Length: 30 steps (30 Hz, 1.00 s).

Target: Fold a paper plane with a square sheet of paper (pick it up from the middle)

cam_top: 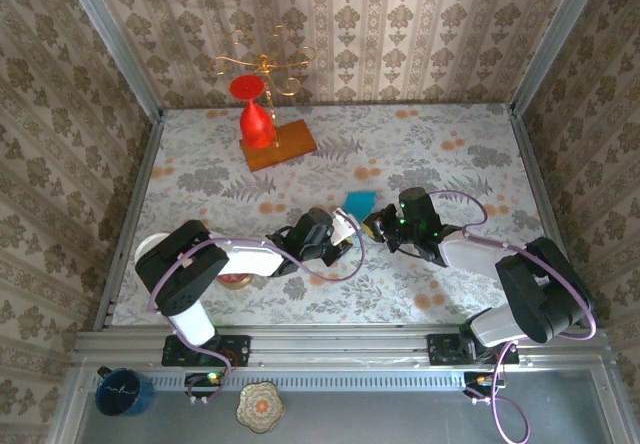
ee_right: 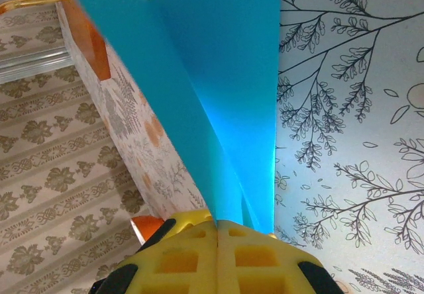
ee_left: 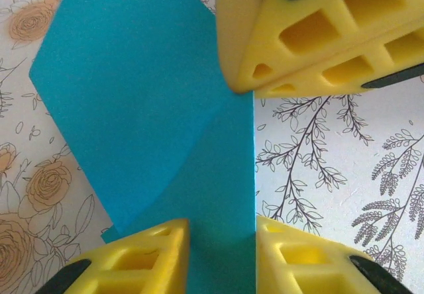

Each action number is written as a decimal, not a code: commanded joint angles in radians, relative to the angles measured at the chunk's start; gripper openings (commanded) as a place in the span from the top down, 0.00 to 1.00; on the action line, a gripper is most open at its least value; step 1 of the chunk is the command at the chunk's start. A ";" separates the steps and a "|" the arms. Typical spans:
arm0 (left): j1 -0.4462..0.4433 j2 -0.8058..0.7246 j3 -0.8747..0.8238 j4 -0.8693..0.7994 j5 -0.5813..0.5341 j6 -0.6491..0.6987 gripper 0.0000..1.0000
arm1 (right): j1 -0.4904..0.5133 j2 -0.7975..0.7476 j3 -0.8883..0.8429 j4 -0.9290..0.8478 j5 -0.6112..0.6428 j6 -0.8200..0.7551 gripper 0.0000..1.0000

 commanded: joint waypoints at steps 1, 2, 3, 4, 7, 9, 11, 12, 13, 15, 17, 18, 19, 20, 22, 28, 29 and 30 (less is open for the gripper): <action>-0.007 0.016 -0.013 0.031 -0.013 0.016 0.74 | -0.006 0.010 0.010 0.004 -0.023 0.008 0.96; -0.007 0.019 -0.013 0.033 -0.012 0.015 0.76 | -0.008 0.010 0.010 0.001 -0.024 0.008 0.96; -0.007 0.019 -0.013 0.034 -0.012 0.016 0.78 | -0.007 0.008 0.009 0.001 -0.023 0.008 0.95; -0.007 0.021 -0.013 0.034 -0.010 0.015 0.79 | -0.009 0.008 0.009 -0.002 -0.023 0.008 0.94; -0.008 0.026 -0.011 0.034 -0.004 0.011 0.86 | -0.012 0.003 0.007 -0.017 -0.019 0.003 0.84; -0.005 0.031 -0.007 0.031 0.005 0.006 0.91 | -0.017 -0.006 0.005 -0.039 -0.015 -0.006 0.72; -0.003 0.039 0.000 0.023 0.019 -0.005 0.94 | -0.024 -0.019 0.002 -0.066 -0.004 -0.022 0.58; 0.000 0.041 0.003 0.020 0.024 -0.014 0.96 | -0.029 -0.024 0.001 -0.077 0.001 -0.035 0.54; 0.002 0.044 0.006 0.016 0.034 -0.025 0.97 | -0.034 -0.036 0.001 -0.095 0.009 -0.051 0.50; 0.015 0.047 0.009 0.010 0.063 -0.053 1.00 | -0.048 -0.037 0.001 -0.134 0.023 -0.083 0.45; 0.030 0.047 0.016 -0.008 0.107 -0.088 1.00 | -0.067 -0.086 -0.001 -0.175 0.037 -0.118 0.42; 0.039 0.047 0.019 -0.015 0.132 -0.104 1.00 | -0.074 -0.095 -0.003 -0.188 0.042 -0.132 0.41; 0.047 0.047 0.025 -0.026 0.158 -0.128 1.00 | -0.082 -0.104 -0.004 -0.208 0.050 -0.149 0.40; 0.058 0.048 0.034 -0.043 0.186 -0.150 1.00 | -0.091 -0.112 -0.003 -0.228 0.055 -0.167 0.40; 0.076 0.050 0.053 -0.081 0.223 -0.195 1.00 | -0.104 -0.123 -0.004 -0.252 0.060 -0.202 0.39; 0.125 0.078 0.157 -0.266 0.344 -0.329 1.00 | -0.115 -0.123 0.009 -0.301 0.077 -0.378 0.38; 0.129 0.084 0.176 -0.294 0.358 -0.350 1.00 | -0.114 -0.120 0.007 -0.299 0.075 -0.408 0.38; 0.133 0.092 0.192 -0.316 0.377 -0.365 1.00 | -0.115 -0.118 0.002 -0.290 0.069 -0.432 0.38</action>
